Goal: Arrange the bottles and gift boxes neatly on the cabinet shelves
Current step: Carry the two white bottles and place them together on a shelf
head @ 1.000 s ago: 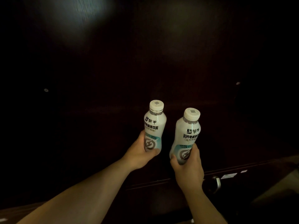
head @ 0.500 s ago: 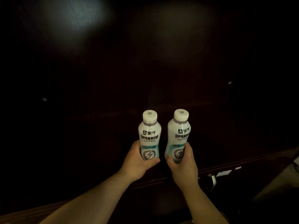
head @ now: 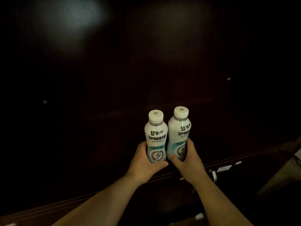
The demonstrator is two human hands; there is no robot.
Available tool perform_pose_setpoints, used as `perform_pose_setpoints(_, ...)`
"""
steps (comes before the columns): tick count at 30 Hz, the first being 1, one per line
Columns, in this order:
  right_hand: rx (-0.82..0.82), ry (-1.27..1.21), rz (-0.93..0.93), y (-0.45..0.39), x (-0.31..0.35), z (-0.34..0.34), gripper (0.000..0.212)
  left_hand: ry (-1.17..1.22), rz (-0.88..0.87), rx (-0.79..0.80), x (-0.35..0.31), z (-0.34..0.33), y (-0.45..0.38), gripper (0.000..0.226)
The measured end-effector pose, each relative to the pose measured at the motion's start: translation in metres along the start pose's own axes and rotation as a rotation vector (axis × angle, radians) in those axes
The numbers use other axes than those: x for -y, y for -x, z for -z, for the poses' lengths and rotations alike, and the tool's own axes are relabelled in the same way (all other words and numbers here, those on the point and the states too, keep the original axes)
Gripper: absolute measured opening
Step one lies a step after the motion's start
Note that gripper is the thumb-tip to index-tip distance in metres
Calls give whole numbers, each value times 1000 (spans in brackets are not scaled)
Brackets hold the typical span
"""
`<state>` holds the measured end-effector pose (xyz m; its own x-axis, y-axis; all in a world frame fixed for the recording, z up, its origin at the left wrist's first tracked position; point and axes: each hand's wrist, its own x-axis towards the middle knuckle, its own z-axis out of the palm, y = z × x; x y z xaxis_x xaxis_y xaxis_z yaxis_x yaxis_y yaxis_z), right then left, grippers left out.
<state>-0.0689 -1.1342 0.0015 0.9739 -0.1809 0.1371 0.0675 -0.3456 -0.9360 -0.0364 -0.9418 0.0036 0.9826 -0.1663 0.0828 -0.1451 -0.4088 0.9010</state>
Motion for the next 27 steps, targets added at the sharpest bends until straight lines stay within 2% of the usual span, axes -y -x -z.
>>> perform_pose_setpoints(4, 57, -24, -41, -4, -2, 9, 109, -39, -25, 96, 4, 8, 4, 89)
perform_pose_setpoints(12, 51, -12, -85, -4, -7, 9, 76, -95, -9, 115, 4, 10, 4, 76)
perform_pose_setpoints(17, 33, -17, -84, -4, -9, 9, 74, -114, -24, 119, 5, 10, 2, 69)
perform_pose_setpoints(27, 23, -9, -91, -4, -9, 11, 81, -124, -55, 134, 5, 9, 0, 74)
